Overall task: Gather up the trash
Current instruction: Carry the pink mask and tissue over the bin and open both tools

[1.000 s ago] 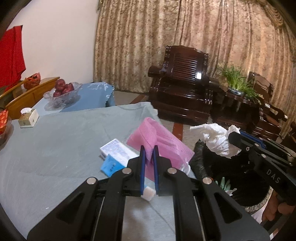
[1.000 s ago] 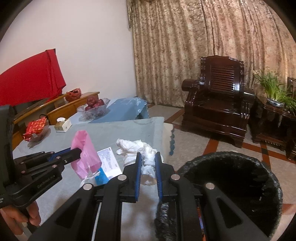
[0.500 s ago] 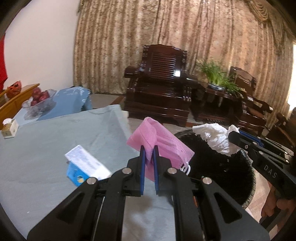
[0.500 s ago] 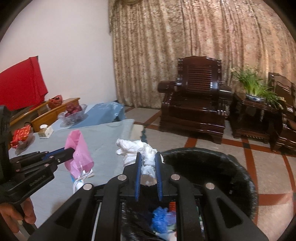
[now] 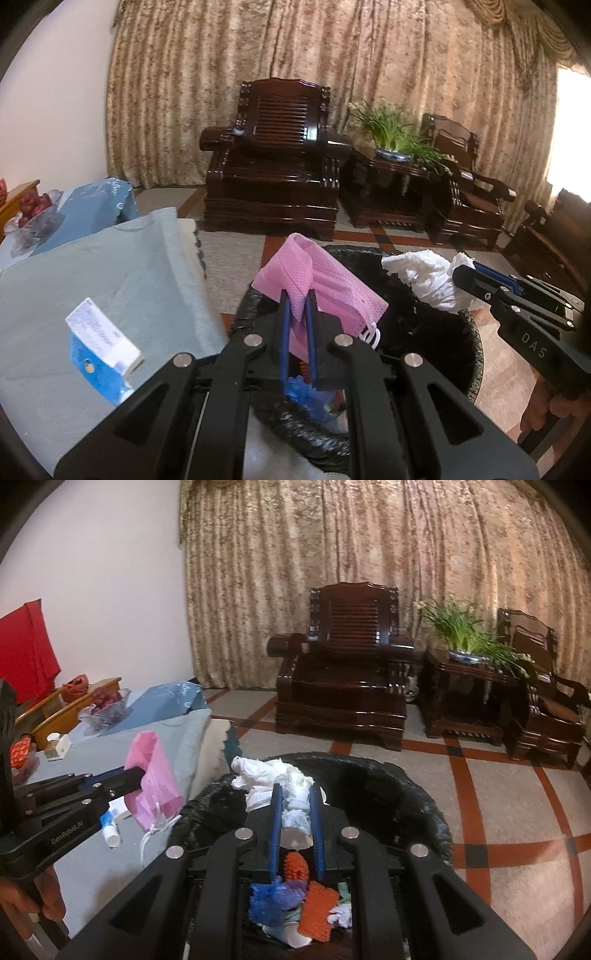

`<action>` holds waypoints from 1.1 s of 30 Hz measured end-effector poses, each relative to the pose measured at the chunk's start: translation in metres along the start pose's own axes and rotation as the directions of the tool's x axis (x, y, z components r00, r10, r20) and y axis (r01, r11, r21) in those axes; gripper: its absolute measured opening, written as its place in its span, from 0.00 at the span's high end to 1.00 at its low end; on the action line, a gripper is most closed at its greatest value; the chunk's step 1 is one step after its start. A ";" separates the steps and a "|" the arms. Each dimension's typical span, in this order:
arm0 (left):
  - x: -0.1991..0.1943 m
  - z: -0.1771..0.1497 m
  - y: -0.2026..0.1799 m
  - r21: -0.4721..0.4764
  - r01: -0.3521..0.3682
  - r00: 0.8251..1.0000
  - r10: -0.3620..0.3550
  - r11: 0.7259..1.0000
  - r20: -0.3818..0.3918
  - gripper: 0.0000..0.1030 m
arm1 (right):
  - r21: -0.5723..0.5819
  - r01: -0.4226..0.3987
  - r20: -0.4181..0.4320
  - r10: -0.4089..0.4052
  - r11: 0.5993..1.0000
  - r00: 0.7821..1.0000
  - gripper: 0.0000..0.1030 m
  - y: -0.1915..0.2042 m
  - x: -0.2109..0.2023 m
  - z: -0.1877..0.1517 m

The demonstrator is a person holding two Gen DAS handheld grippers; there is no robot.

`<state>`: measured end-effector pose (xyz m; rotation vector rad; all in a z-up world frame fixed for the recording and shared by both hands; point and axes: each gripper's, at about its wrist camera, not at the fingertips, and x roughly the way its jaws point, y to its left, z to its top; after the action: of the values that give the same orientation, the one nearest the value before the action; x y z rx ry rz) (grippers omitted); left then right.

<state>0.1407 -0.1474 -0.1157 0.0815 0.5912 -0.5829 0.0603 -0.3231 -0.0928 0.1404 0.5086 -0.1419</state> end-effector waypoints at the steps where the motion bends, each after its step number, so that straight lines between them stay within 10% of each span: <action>1: 0.003 0.000 -0.003 0.003 0.005 1.000 -0.005 1.000 -0.004 0.93 | 0.002 0.004 -0.001 -0.004 1.000 1.000 0.86 -0.002 0.000 0.000; 24: 0.055 -0.009 -0.026 0.041 0.062 0.996 -0.058 0.997 -0.074 0.91 | 0.035 0.081 -0.061 -0.078 0.996 0.995 0.86 -0.042 0.016 -0.020; 33: 0.052 -0.011 -0.015 0.000 0.092 0.993 -0.092 0.996 -0.079 0.46 | 0.037 0.113 -0.099 -0.108 0.993 0.989 0.52 -0.049 0.022 -0.029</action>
<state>0.1619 -0.1831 -0.1523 0.0813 0.6736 -0.6723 0.0570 -0.3683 -0.1337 0.1614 0.6105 -0.2554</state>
